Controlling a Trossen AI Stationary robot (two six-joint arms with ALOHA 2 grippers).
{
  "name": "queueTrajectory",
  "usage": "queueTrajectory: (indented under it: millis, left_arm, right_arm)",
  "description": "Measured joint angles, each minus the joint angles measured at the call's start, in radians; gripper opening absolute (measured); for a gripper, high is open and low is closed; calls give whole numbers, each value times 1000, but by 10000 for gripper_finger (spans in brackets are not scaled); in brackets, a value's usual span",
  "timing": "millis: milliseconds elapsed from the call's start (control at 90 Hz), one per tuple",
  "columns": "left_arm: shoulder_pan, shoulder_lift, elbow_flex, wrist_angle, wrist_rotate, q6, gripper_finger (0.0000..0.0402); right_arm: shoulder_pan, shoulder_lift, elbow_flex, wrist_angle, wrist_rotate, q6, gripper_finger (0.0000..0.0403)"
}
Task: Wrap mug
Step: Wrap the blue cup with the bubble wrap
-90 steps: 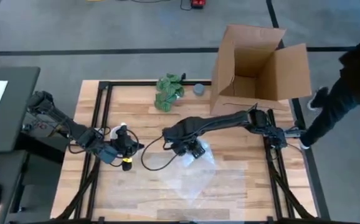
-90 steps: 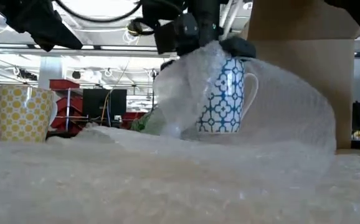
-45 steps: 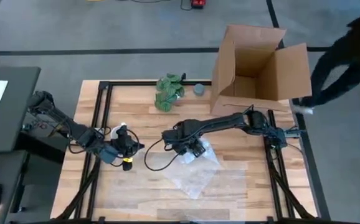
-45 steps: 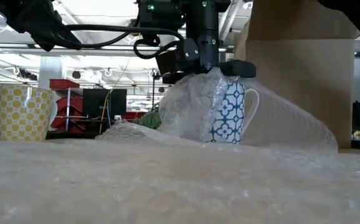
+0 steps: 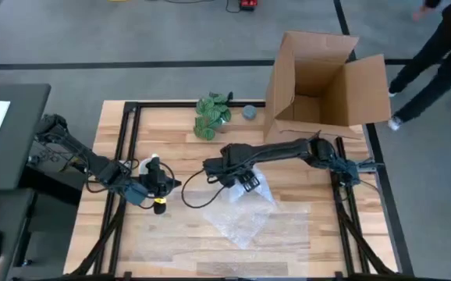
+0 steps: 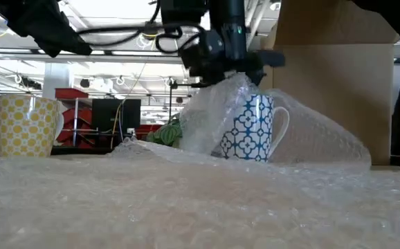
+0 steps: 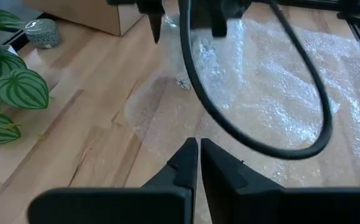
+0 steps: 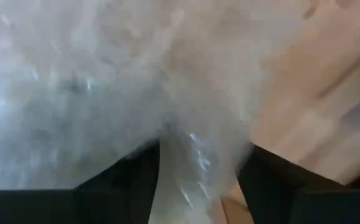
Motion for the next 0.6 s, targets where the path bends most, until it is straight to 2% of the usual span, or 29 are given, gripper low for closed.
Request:
queueTrajectory:
  millis: [144, 356, 411, 533, 600]
  left_arm:
    - [0, 0, 0, 0, 0, -1, 0]
    - [0, 0, 0, -3, 19, -10, 0]
    - [0, 0, 0, -3, 20, -14, 0]
    - [0, 0, 0, -3, 20, -17, 0]
    - [0, 0, 0, -3, 20, -19, 0]
  right_arm:
    - [1, 0, 100, -104, 41, 66, 181]
    - [15, -78, 137, -85, 35, 192, 149]
    - [20, -106, 137, -63, -40, 218, 134]
    - [21, -146, 101, 69, -307, 215, 90]
    - [20, -155, 68, 128, -371, 204, 62]
